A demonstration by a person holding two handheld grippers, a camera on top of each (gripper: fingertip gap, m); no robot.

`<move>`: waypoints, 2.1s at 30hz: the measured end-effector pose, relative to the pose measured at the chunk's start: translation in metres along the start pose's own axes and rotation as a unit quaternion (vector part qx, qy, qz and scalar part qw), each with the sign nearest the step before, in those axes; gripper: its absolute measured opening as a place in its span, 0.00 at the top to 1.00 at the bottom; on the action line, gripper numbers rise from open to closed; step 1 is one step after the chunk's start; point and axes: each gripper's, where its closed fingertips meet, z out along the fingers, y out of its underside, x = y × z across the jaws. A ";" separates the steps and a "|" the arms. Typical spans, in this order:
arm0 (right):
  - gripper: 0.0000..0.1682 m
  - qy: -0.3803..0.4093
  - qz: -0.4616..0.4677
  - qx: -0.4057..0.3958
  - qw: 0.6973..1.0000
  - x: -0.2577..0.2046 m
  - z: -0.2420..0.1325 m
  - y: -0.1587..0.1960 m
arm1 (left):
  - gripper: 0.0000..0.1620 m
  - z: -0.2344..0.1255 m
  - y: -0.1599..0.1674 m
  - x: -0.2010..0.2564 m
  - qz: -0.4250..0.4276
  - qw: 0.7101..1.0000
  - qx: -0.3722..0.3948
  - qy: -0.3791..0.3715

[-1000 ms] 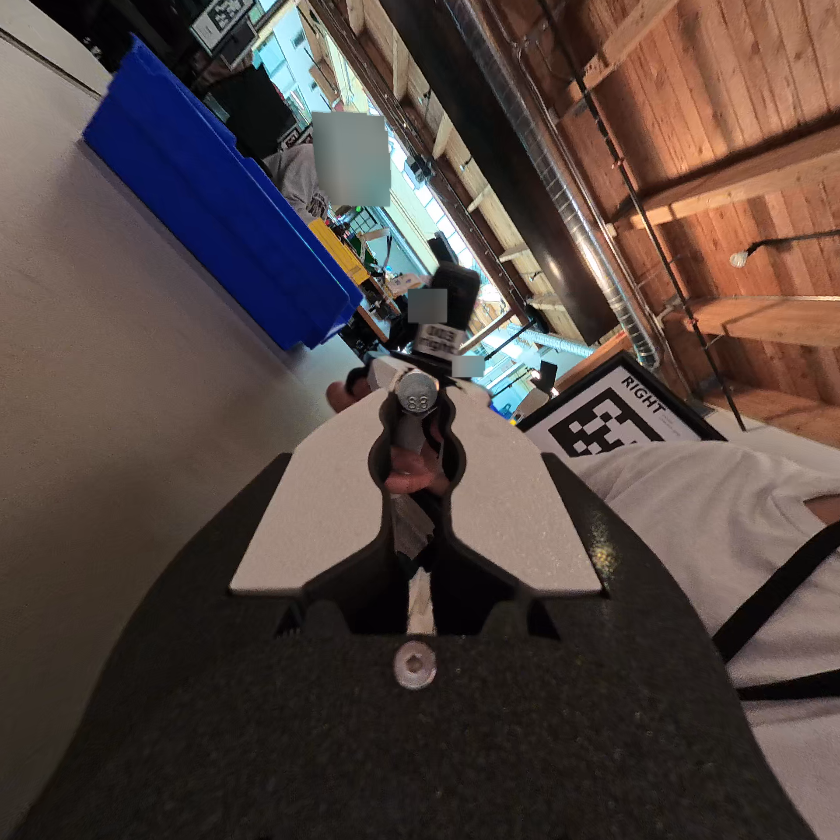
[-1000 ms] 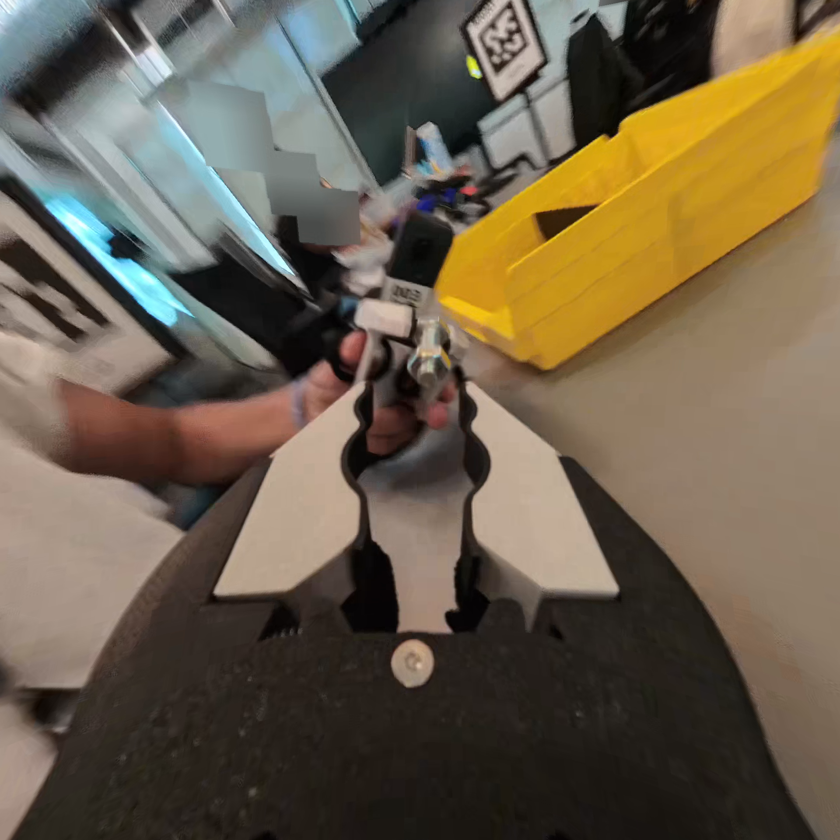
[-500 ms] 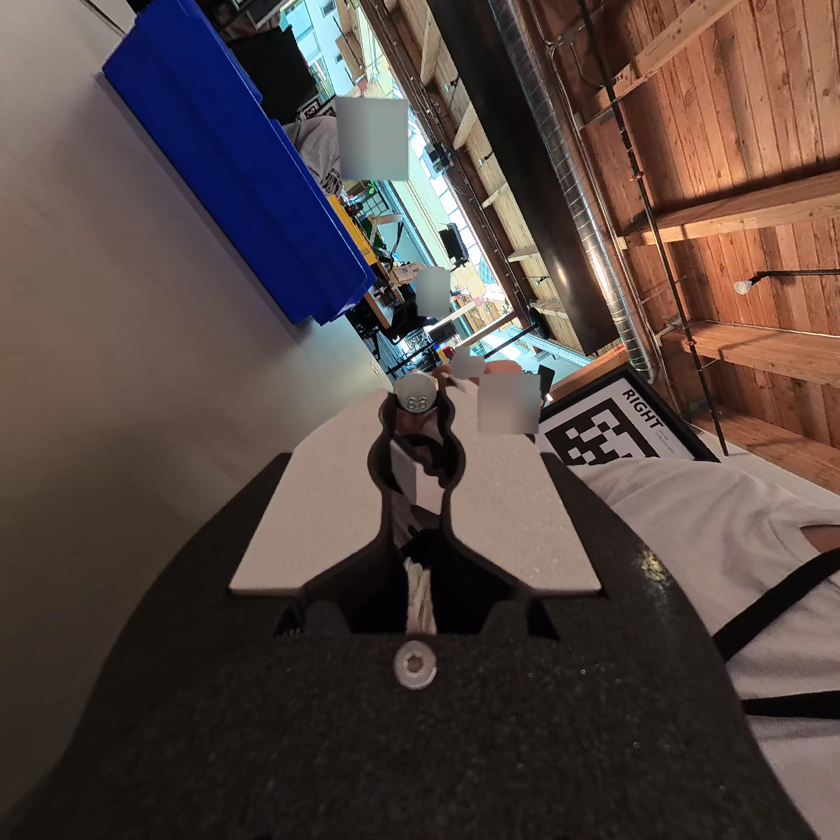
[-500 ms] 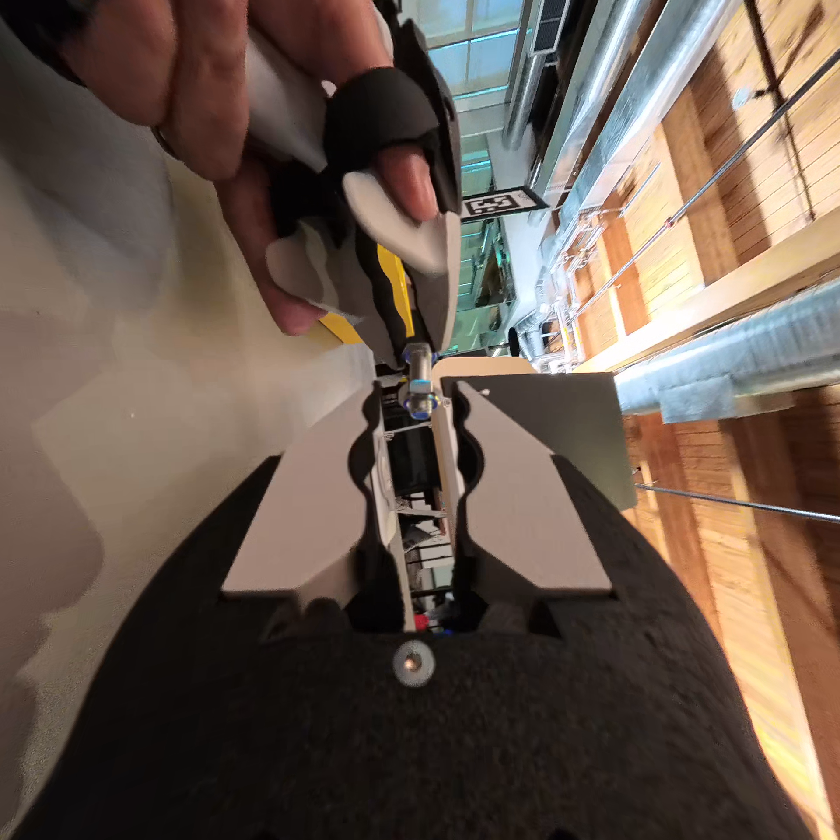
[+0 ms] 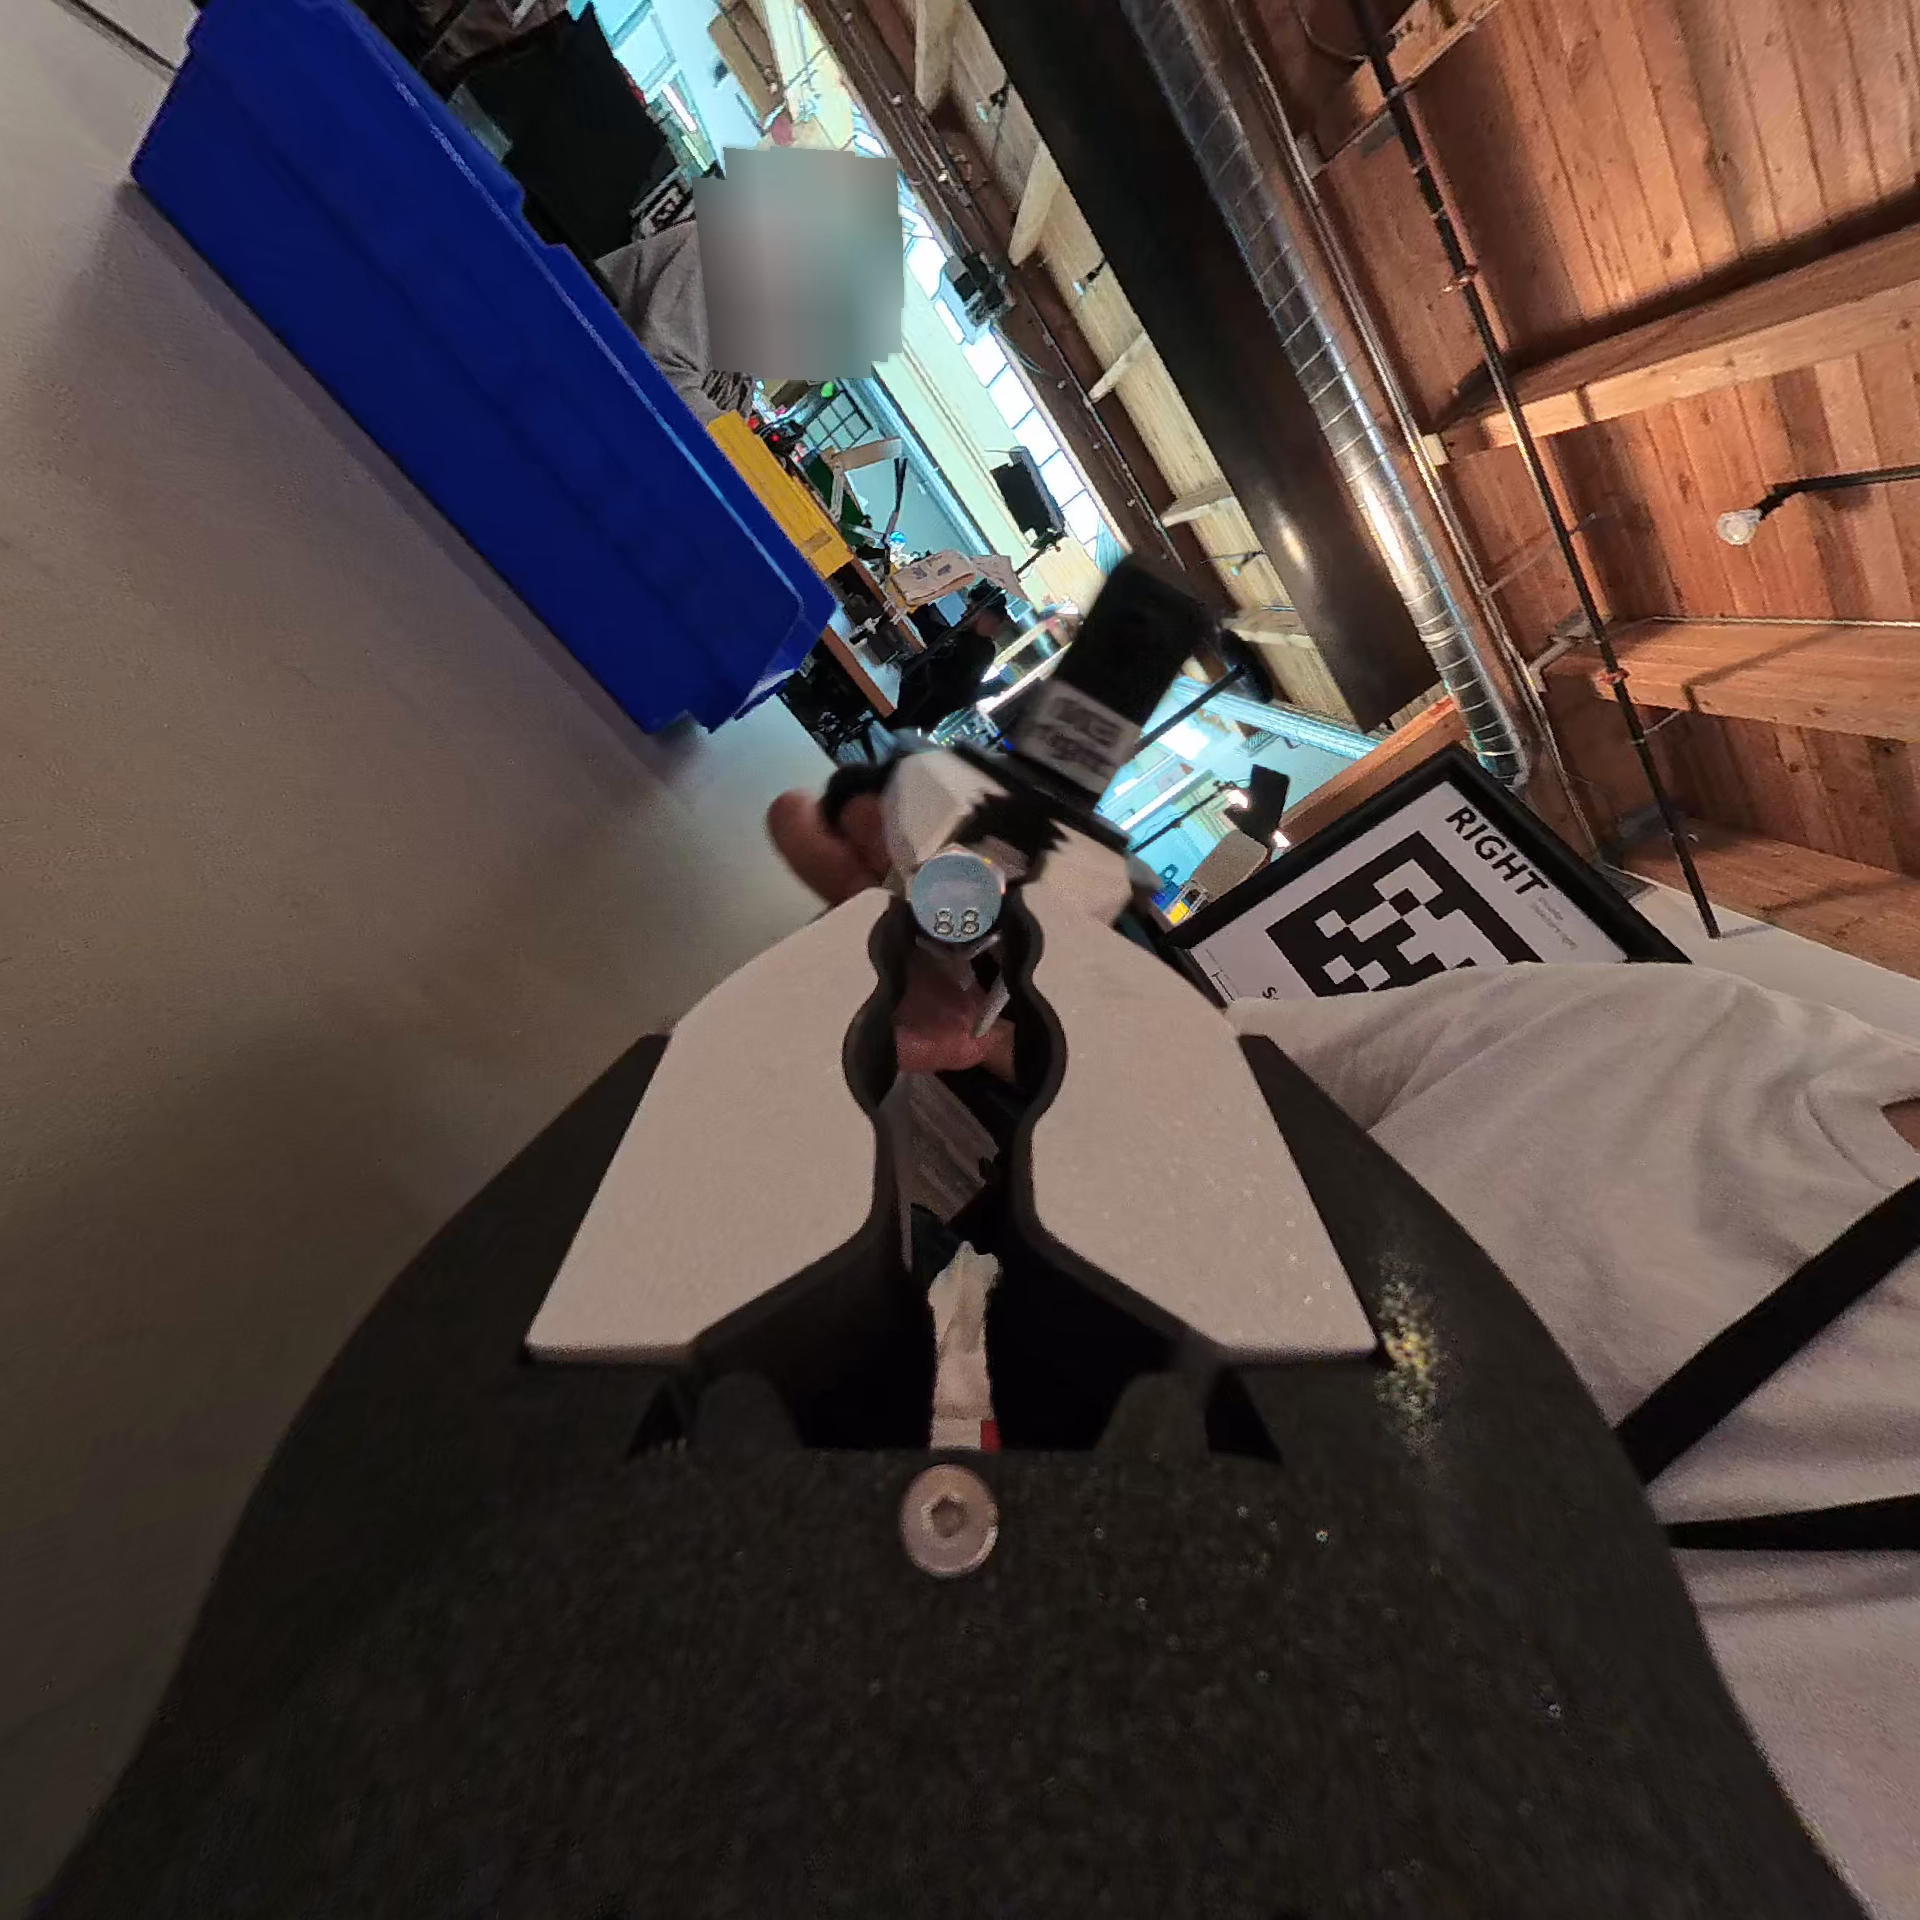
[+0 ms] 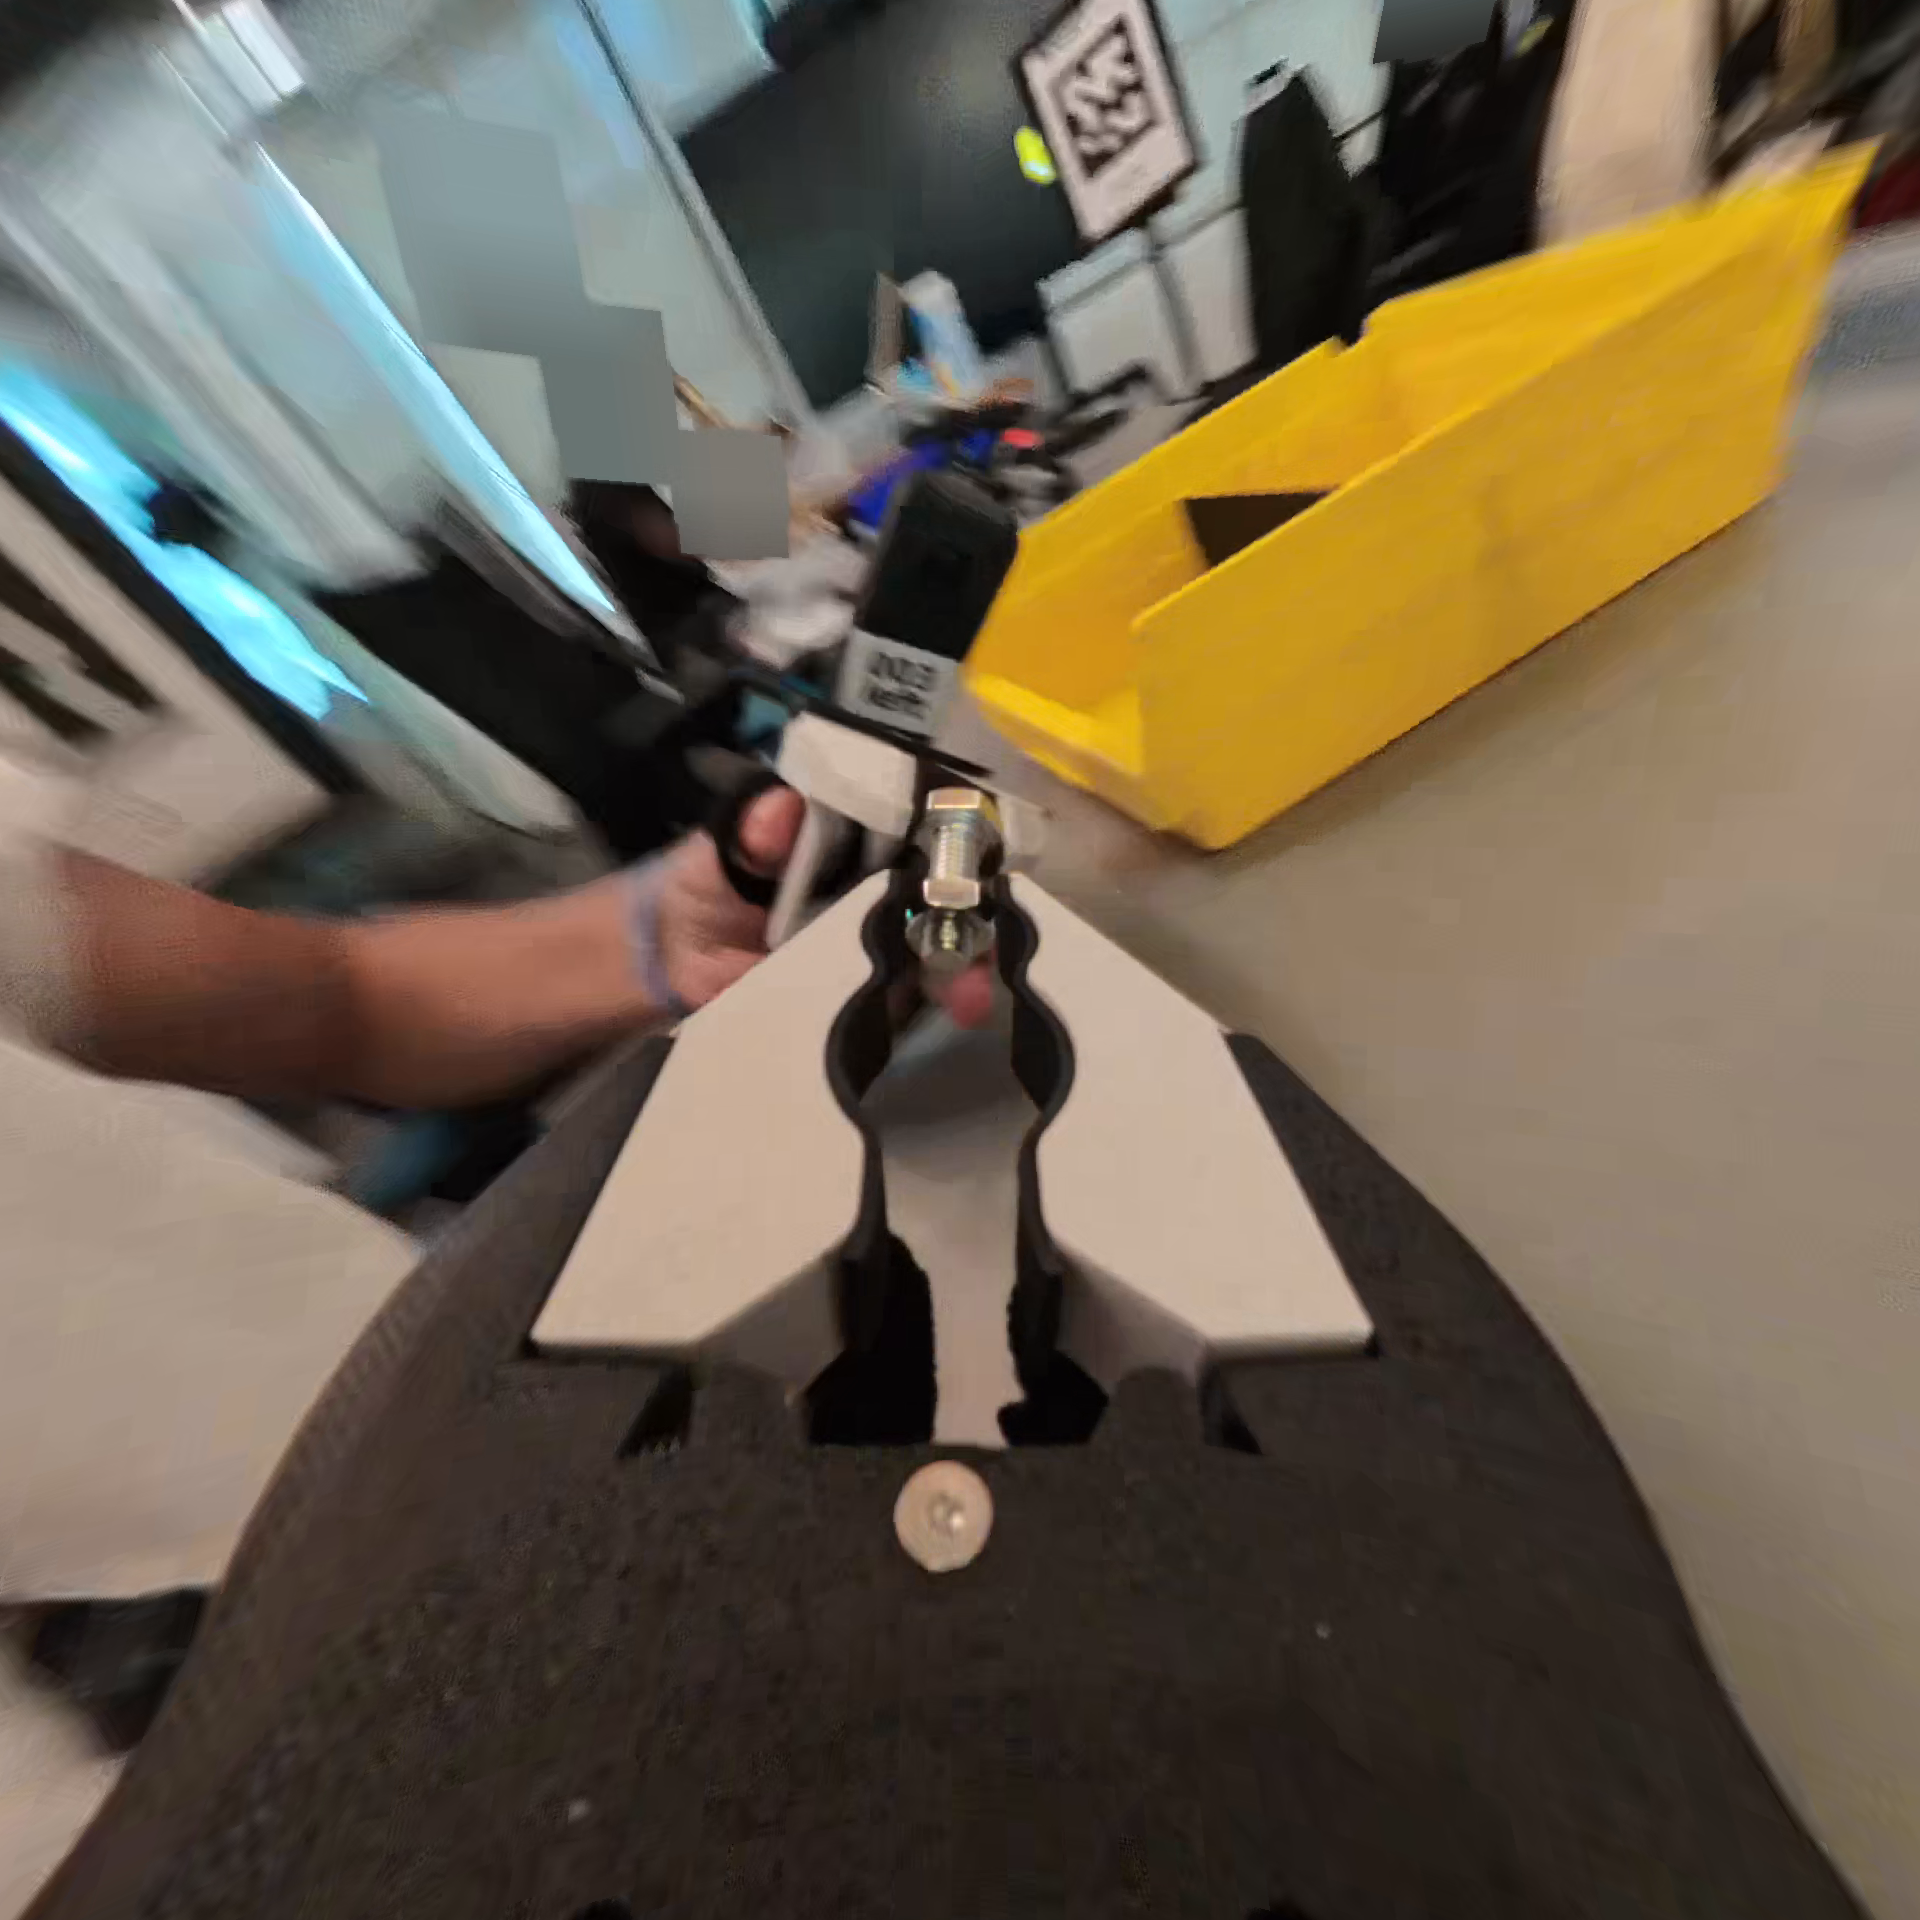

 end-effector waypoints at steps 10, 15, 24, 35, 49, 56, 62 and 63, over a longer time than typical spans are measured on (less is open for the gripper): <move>0.84 -0.062 0.050 0.030 0.996 -0.011 0.000 -0.008 | 0.90 -0.003 -0.010 0.009 0.026 0.999 0.026 0.012; 0.70 0.175 -0.348 -0.077 0.918 0.017 -0.004 0.011 | 0.90 -0.012 -0.015 -0.010 -0.010 0.999 0.040 -0.025; 0.77 0.323 -0.757 -0.099 0.560 0.008 0.000 0.008 | 0.90 -0.008 -0.008 -0.014 -0.073 0.997 0.038 -0.004; 0.90 0.228 -0.500 -0.077 0.832 0.008 0.002 0.007 | 0.90 -0.003 0.000 -0.006 -0.046 0.999 0.008 0.003; 0.79 -0.132 0.205 0.040 0.969 0.005 -0.007 -0.007 | 0.90 -0.005 -0.011 0.003 -0.003 0.999 0.034 0.003; 0.71 0.196 -0.397 -0.078 0.893 0.031 -0.009 0.013 | 0.90 -0.010 -0.013 -0.012 -0.041 0.998 0.051 -0.023; 0.72 0.325 -0.735 -0.108 0.584 0.024 -0.010 0.008 | 0.90 -0.006 -0.007 -0.017 -0.071 0.996 0.046 -0.023; 0.73 0.336 -0.760 -0.110 0.545 0.023 -0.010 0.007 | 0.90 -0.007 -0.007 -0.019 -0.079 0.995 0.048 -0.025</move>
